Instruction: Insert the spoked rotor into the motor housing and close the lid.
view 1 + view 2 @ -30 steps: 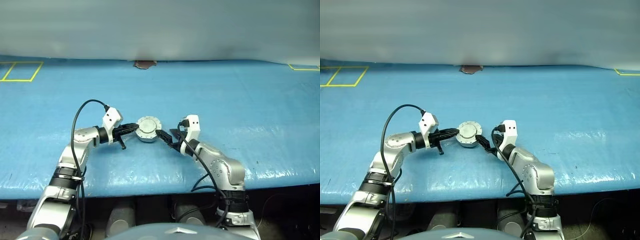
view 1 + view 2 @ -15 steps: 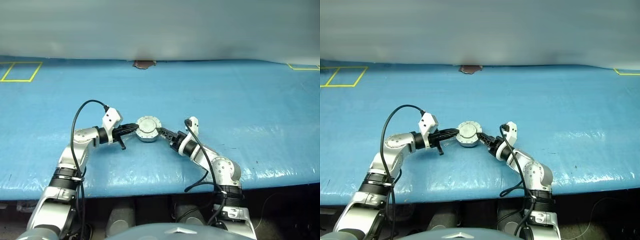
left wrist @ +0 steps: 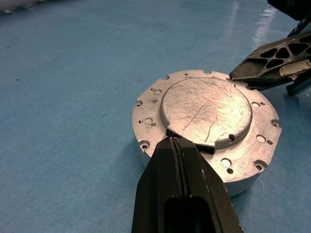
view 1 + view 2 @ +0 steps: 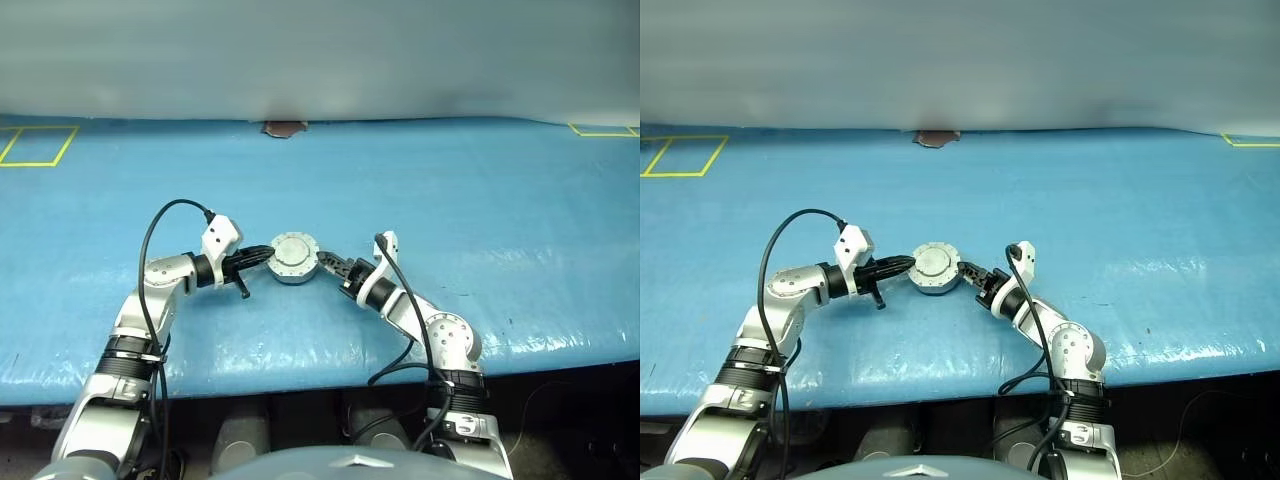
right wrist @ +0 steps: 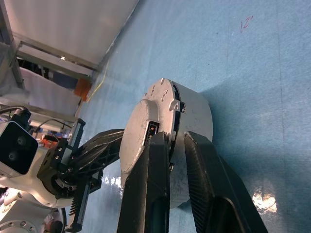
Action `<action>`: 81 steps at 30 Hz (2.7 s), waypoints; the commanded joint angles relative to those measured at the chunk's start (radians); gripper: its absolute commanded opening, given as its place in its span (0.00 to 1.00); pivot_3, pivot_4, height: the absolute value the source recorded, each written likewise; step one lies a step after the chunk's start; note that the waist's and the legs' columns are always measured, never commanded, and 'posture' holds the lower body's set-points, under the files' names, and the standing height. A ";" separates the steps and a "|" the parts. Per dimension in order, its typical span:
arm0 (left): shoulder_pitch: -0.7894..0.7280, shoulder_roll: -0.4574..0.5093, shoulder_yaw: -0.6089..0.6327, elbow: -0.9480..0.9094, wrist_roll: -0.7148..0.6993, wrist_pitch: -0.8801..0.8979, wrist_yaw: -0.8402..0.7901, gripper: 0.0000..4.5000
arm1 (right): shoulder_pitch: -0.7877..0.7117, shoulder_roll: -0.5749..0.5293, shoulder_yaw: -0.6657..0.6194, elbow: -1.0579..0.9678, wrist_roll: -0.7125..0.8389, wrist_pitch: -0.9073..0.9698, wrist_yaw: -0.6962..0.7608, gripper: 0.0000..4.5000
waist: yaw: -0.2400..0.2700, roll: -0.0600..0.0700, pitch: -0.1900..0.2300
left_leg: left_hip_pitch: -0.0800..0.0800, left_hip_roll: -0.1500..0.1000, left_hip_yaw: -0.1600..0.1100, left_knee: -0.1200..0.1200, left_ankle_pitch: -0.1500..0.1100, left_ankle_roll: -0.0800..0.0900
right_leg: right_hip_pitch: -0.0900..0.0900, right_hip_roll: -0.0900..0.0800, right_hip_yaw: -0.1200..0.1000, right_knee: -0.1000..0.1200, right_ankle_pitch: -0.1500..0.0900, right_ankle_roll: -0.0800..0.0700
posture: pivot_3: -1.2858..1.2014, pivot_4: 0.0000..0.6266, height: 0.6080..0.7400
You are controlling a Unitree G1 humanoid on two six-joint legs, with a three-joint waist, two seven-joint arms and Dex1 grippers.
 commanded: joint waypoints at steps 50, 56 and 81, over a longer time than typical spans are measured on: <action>0.014 0.005 -0.020 0.015 0.028 -0.027 0.020 0.00 | -0.023 0.081 -0.023 0.174 0.199 -0.001 -0.084 0.27 | -0.002 0.001 0.000 | -0.001 0.000 0.000 -0.006 0.000 0.000 | 0.002 0.000 0.001 -0.012 0.003 0.004 | 0.52 0.24 1.00; 0.013 0.003 -0.006 0.019 0.026 -0.033 0.039 0.00 | -0.025 0.091 -0.034 0.169 0.223 0.001 -0.079 0.27 | -0.002 0.001 0.000 | -0.001 0.000 0.000 -0.006 0.000 0.000 | 0.002 0.000 0.001 -0.012 0.003 0.004 | 0.52 0.24 1.00; 0.046 -0.234 0.382 -0.077 -0.667 0.509 0.162 0.81 | -0.144 0.129 -0.094 -0.080 0.573 -0.128 -0.244 0.27 | -0.008 0.004 0.007 | -0.010 -0.001 -0.003 -0.004 0.000 0.001 | -0.003 0.002 0.000 -0.013 0.007 0.011 | 0.52 0.24 1.00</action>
